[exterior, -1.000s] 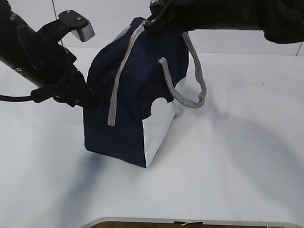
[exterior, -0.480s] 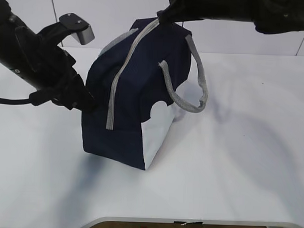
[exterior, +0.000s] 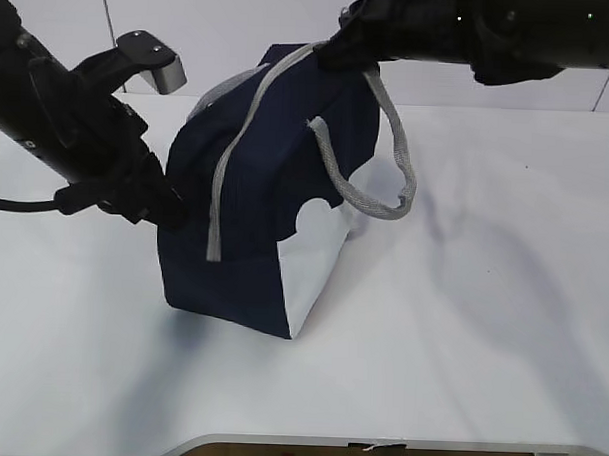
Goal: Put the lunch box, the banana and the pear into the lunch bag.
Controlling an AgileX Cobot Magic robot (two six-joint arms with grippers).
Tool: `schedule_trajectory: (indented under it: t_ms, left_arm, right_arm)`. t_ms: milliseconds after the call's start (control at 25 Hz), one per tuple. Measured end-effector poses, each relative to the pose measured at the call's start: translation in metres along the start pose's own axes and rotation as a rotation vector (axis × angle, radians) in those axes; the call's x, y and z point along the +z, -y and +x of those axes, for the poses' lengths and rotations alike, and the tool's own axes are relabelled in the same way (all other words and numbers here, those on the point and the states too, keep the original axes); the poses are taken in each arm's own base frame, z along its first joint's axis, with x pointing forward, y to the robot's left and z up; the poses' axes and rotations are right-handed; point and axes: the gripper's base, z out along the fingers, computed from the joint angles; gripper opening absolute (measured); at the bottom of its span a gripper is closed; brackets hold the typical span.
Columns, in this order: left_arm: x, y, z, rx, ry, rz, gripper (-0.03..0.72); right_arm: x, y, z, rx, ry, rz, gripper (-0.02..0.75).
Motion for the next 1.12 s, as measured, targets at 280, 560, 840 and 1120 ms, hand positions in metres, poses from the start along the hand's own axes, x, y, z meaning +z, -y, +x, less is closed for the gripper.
schedule_trajectory:
  t_ms: [280,560,840,1120]
  left_arm:
    - [-0.001,0.001,0.0,-0.01,-0.002,0.003,-0.001]
    - [-0.003,0.003,0.0,-0.064,0.0,0.023,0.026]
    - [-0.035,0.011,-0.013,-0.108,0.068,-0.013,0.275]
    - [-0.084,0.013,-0.046,-0.208,0.218,-0.082,0.389]
  right_arm:
    - [0.003,0.007,0.003,0.021,-0.003,-0.01,0.006]
    - [0.001,0.005,0.0,0.087,0.005,-0.117,0.006]
    - [-0.004,-0.007,-0.003,0.16,0.001,-0.265,0.006]
    - [-0.01,-0.014,-0.008,0.187,0.003,-0.36,0.006]
